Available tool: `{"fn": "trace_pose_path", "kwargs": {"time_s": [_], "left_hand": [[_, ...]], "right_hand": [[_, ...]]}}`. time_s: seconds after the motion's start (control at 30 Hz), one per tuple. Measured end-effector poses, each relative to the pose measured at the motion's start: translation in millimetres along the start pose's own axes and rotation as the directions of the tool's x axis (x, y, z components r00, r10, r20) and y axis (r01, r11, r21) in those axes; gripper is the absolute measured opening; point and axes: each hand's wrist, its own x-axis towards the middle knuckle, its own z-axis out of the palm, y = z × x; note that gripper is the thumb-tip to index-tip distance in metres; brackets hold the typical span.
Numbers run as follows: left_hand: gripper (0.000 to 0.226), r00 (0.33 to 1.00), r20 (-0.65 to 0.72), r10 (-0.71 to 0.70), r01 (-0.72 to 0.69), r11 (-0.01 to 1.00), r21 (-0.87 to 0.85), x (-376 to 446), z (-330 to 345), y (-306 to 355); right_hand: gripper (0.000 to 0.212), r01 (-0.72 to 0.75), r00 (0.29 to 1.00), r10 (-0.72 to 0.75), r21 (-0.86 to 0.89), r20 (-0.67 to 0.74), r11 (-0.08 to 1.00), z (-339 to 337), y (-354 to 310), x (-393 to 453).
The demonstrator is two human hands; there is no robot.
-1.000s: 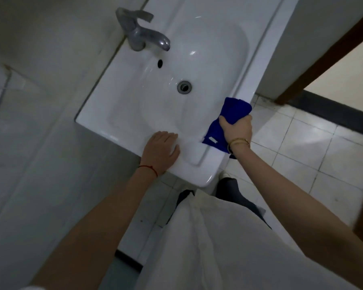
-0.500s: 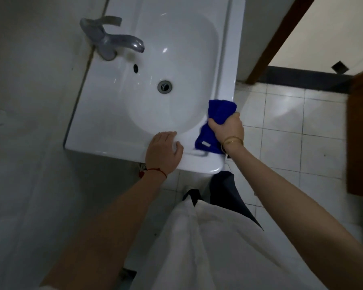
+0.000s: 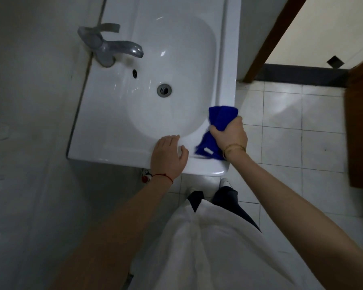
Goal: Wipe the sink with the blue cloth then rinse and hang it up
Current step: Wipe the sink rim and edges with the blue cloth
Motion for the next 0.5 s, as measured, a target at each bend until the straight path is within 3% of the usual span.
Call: {"fn": "trace_pose_path", "kwargs": {"time_s": [0.2,0.33,0.5], "left_hand": [[0.038,1.0,0.001,-0.024,0.024,1.0,0.007,1.4,-0.4,0.8],[0.043,0.998,0.003,-0.065,0.065,0.998,0.002,1.6,-0.5,1.7],[0.042,0.994,-0.036,-0.099,0.1,0.994,0.035,1.9,2.1,2.2]], "right_hand": [[0.079,0.013,0.995,-0.022,-0.094,-0.096,0.996,1.2,-25.3,18.4],[0.087,0.049,0.994,-0.056,-0.088,-0.09,0.995,10.5,5.0,-25.4],[0.09,0.114,0.99,-0.118,-0.054,-0.071,0.992,3.4,-2.9,2.2]]}}
